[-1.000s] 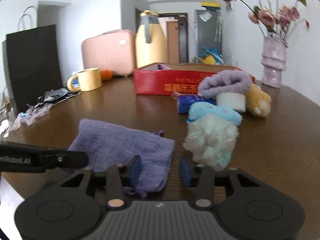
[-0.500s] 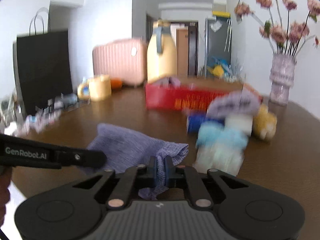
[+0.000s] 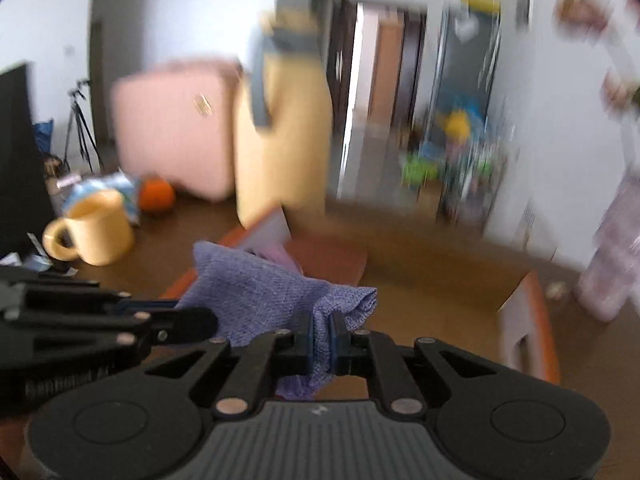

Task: Organize soft objects
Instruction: 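Carry the lavender pouch with the left tool into the box and release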

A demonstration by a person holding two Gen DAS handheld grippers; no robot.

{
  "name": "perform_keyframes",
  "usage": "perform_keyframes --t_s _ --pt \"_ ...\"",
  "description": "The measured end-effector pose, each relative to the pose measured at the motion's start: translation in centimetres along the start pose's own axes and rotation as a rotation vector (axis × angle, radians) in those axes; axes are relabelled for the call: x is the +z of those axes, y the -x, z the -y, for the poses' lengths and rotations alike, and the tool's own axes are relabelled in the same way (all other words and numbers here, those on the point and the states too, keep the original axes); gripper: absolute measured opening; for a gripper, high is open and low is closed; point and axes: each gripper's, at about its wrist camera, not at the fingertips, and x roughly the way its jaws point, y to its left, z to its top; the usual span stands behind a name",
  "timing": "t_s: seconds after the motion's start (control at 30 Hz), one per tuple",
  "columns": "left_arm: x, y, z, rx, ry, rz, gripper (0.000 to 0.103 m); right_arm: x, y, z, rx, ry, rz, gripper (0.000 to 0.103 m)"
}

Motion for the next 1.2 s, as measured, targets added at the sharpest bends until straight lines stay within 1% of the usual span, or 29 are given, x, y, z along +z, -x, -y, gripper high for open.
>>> perform_keyframes --t_s 0.03,0.07,0.1,0.13,0.2,0.23,0.3,0.33,0.37,0.4,0.43,0.5,0.53,0.57,0.6,0.63,0.67,0.77,0.83,0.9,0.97,1.03,1.1,1.2 --pt "-0.1 -1.1 -0.2 0.035 -0.020 -0.025 0.008 0.2 -2.1 0.5 0.019 -0.014 -0.054 0.009" --pt "-0.3 -2.1 -0.4 0.065 -0.033 -0.054 0.008 0.2 -3.6 0.8 0.030 -0.032 -0.088 0.009" --pt "-0.5 -2.5 -0.7 0.076 -0.034 -0.053 0.009 0.1 -4.9 1.1 0.039 -0.053 -0.118 0.011" --pt "-0.6 -2.5 -1.0 0.074 -0.040 -0.045 0.009 -0.2 -6.0 1.3 0.047 -0.074 -0.150 0.012" --pt "-0.5 -2.5 -1.2 0.062 -0.043 -0.051 0.009 -0.6 -7.2 1.3 0.064 -0.094 -0.181 0.012" --pt "-0.4 -2.5 -1.3 0.058 -0.045 -0.054 0.009 -0.9 -7.6 1.3 0.072 -0.105 -0.192 0.015" --pt "-0.3 -2.4 -1.1 0.059 -0.055 -0.056 0.010 -1.3 -7.7 1.5 0.082 -0.160 -0.197 0.016" --pt "0.0 -2.3 -0.9 0.057 -0.062 -0.062 0.016 -1.3 -7.6 1.5 0.079 -0.170 -0.193 0.017" --pt "0.1 -2.1 -0.8 0.053 -0.065 -0.065 0.026 -1.4 -7.5 1.5 0.077 -0.170 -0.186 0.018" --pt "0.2 -1.6 -0.7 0.055 -0.063 -0.060 0.033 -1.3 -7.2 1.5 0.070 -0.171 -0.179 0.024" --pt "0.5 -1.0 -0.5 0.070 -0.067 -0.045 0.044 -1.5 -6.5 1.4 0.072 -0.172 -0.171 0.027" --pt "1.4 0.8 0.1 0.087 -0.075 -0.009 0.045 -0.9 -4.7 1.7 0.084 -0.163 -0.140 0.028" --pt "2.1 1.9 0.3 0.083 -0.074 0.008 0.045 -0.4 -3.3 1.8 0.066 -0.151 -0.116 0.031" --pt "2.8 3.2 0.5 0.083 -0.068 0.030 0.049 0.0 -1.6 2.3 0.042 -0.137 -0.087 0.034" --pt "3.5 4.5 0.8 0.089 -0.064 0.053 0.052 0.5 0.1 2.9 0.018 -0.126 -0.058 0.041" --pt "4.2 5.7 1.0 0.095 -0.062 0.075 0.058 1.1 2.0 3.6 -0.007 -0.123 -0.024 0.046" --pt "4.8 7.0 1.2 0.100 -0.058 0.096 0.064 1.6 3.7 4.5 -0.024 -0.126 0.001 0.048" --pt "5.9 10.8 1.7 0.119 -0.045 0.161 0.073 2.4 9.3 7.3 -0.091 -0.145 0.069 0.051" --pt "5.6 12.9 2.3 0.123 -0.046 0.198 0.075 2.2 12.5 9.1 -0.128 -0.164 0.105 0.056" --pt "5.1 14.3 3.0 0.131 -0.048 0.226 0.078 1.4 15.4 10.5 -0.139 -0.191 0.142 0.057" --pt "4.7 15.2 3.7 0.135 -0.049 0.232 0.079 0.3 17.4 11.2 -0.134 -0.212 0.155 0.057" --pt "4.2 16.1 4.4 0.138 -0.054 0.240 0.079 -0.6 18.9 11.4 -0.132 -0.211 0.172 0.057" --pt "3.8 17.1 5.0 0.143 -0.064 0.256 0.080 -1.3 19.7 10.7 -0.133 -0.202 0.185 0.057" --pt "1.6 19.0 5.5 0.158 -0.072 0.285 0.081 -2.5 21.0 9.4 -0.133 -0.182 0.220 0.057"
